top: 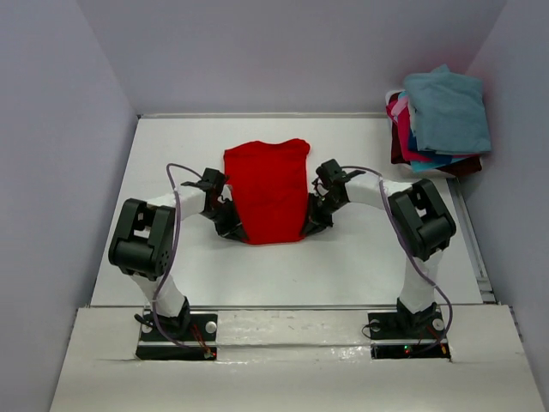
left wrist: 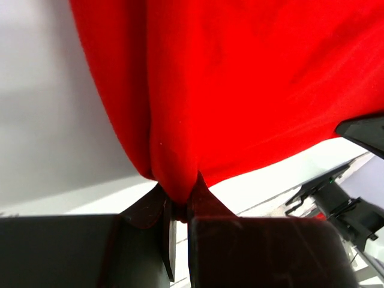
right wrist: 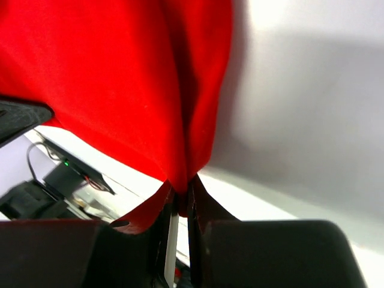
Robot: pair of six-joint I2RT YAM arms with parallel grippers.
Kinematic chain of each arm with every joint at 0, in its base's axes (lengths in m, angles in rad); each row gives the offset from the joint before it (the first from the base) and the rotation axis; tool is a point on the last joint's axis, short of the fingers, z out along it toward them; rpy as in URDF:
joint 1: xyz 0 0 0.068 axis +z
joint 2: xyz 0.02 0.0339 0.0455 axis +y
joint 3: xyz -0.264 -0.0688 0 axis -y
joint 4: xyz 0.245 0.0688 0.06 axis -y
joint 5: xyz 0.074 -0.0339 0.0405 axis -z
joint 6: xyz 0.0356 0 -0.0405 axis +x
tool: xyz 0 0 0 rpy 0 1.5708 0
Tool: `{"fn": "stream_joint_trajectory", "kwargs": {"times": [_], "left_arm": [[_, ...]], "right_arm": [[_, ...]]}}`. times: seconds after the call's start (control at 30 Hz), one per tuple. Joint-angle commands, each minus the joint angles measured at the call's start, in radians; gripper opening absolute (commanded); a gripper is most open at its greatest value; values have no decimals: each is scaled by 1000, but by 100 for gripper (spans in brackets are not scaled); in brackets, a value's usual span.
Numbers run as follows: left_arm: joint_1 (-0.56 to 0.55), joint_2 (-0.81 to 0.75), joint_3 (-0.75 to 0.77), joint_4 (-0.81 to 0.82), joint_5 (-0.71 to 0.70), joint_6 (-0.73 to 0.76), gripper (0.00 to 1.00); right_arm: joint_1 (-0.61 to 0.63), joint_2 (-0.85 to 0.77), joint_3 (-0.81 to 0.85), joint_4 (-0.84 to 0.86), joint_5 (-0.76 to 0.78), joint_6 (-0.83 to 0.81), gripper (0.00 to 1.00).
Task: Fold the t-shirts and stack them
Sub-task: Fold the tshirt
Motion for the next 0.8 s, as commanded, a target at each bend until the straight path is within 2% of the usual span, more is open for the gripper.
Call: {"fn": "stream_joint_trajectory", "kwargs": {"times": [0.0, 0.37, 0.47, 0.53, 0.57, 0.6, 0.67, 0.7, 0.73, 0.77], "left_arm": [[-19, -113, -38, -119, -19, 50, 6], [-132, -313, -183, -188, -1, -4, 6], [-132, -374, -203, -224, -4, -12, 6], [-155, -405, -209, -266, -22, -9, 10], [-165, -409, -224, -270, -35, -7, 15], [-165, -428, -239, -260, -30, -16, 47], [-165, -446, -270, -254, -30, -21, 93], [-165, -458, -270, -258, -36, -20, 99], [-165, -460, -261, -267, -48, -18, 99], [-174, -462, -232, -278, -82, -10, 99]], "right_arm": [[41, -94, -32, -102, 51, -46, 14], [167, -229, -81, -243, 31, -59, 13], [202, -258, -85, -260, 28, -36, 14], [228, -271, -97, -263, 19, -26, 14], [229, -275, -101, -264, 16, -18, 16], [241, -277, -106, -266, 15, -16, 18], [250, -275, -111, -275, 30, -12, 26], [250, -280, -109, -280, 39, -9, 29], [250, -283, -108, -283, 47, -9, 32], [259, -284, -98, -289, 60, -6, 58]]}}
